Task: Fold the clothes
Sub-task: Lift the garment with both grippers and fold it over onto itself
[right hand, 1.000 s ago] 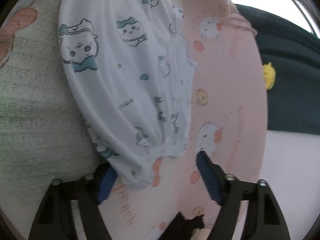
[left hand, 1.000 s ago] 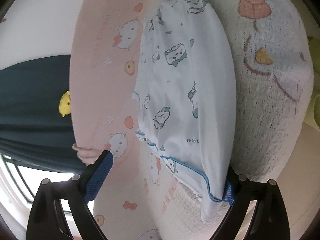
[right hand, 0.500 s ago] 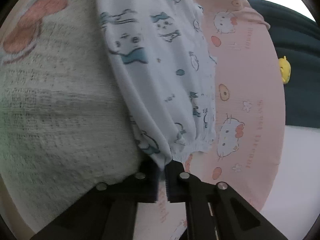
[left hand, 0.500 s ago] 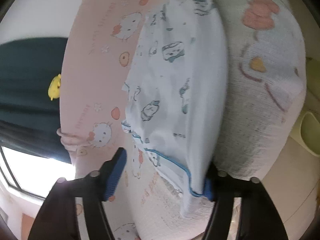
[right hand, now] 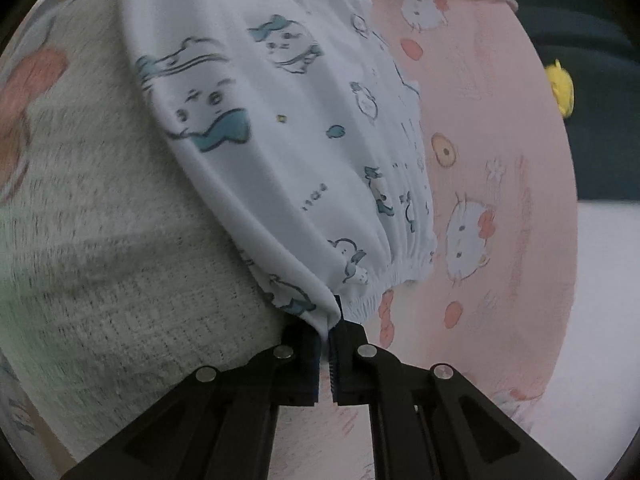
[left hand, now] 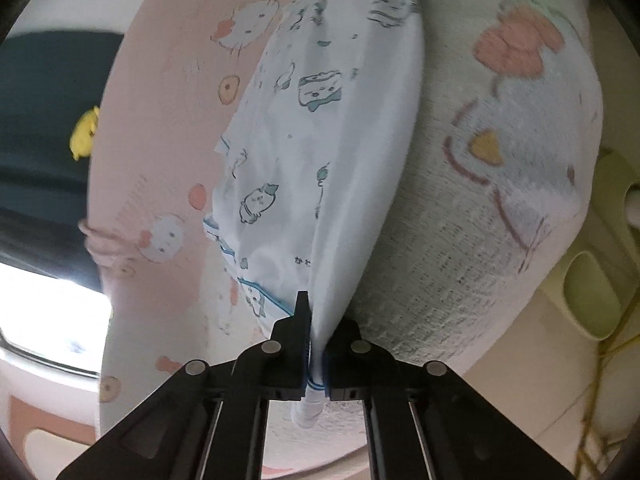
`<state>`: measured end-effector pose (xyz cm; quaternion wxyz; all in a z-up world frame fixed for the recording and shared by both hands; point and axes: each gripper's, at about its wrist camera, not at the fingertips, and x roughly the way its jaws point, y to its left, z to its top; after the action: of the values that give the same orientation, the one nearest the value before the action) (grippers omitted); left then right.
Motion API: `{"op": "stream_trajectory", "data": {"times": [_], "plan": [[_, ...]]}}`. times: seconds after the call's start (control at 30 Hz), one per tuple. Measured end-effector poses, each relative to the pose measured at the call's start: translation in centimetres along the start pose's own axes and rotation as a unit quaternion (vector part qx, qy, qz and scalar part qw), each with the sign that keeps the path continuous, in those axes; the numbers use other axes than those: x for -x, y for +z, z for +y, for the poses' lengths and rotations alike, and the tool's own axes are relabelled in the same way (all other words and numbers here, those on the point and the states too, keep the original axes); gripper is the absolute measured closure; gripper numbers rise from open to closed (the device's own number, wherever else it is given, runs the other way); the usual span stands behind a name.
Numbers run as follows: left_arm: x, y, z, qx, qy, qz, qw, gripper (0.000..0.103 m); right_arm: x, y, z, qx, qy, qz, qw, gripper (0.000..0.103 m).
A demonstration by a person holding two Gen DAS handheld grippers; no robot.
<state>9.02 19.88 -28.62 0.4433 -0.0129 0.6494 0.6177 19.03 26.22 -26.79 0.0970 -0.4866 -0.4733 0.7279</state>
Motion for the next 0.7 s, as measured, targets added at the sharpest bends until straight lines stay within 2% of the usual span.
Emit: {"op": "stream_trajectory", "data": {"times": [0.13,0.23,0.33,0.4,0.57,0.7], "plan": [[-0.4,0.3,2.4,0.041,-0.066,0.015,0.9969,0.101,0.3,0.0,-1.5,-0.05,0.042,0.013,0.998,0.097],[-0.6,0.5,3.6,0.067,-0.102,0.027,0.9922,0.099,0.6,-0.3,-2.1,-0.06,0.064,0.015,0.996,0.097],[-1.2,0.6,4.8,0.094,-0.135,0.037,0.9857,0.098,0.7,-0.4,-2.1,-0.053,0.069,0.018,0.996,0.097],[-1.4,0.7,5.0,0.07,-0.141,0.007,0.9875,0.099,0.5,0.1,-2.3,-0.05,0.066,0.023,0.996,0.097],[-1.3,0.6,4.6,0.07,-0.127,0.003,0.9894,0.099,-0.4,1.0,-2.8,-0.06,0.065,0.042,0.995,0.097],[-1.8,1.0,5.2,0.102,-0.143,0.017,0.9843,0.099,-1.2,1.4,-3.8,-0.103,0.088,0.069,0.988,0.097]]}}
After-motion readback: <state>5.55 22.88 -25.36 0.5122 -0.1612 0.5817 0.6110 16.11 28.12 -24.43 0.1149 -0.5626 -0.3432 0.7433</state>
